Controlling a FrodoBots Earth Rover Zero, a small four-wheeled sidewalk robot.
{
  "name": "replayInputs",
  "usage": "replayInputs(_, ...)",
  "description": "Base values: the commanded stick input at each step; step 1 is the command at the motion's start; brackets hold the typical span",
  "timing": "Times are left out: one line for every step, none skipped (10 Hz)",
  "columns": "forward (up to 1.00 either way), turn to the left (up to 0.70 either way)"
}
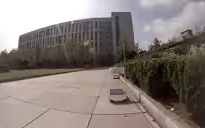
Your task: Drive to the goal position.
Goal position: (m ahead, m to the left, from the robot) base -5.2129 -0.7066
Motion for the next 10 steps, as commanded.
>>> replayInputs(0.00, 0.01)
replayInputs(0.00, 0.04)
replayInputs(0.00, 0.00)
replayInputs(0.00, 0.00)
replayInputs(0.00, 0.00)
replayInputs(0.00, 0.00)
replayInputs(0.00, 0.11)
replayInputs(0.00, 0.70)
replayInputs(0.00, 0.70)
replayInputs(0.00, 0.70)
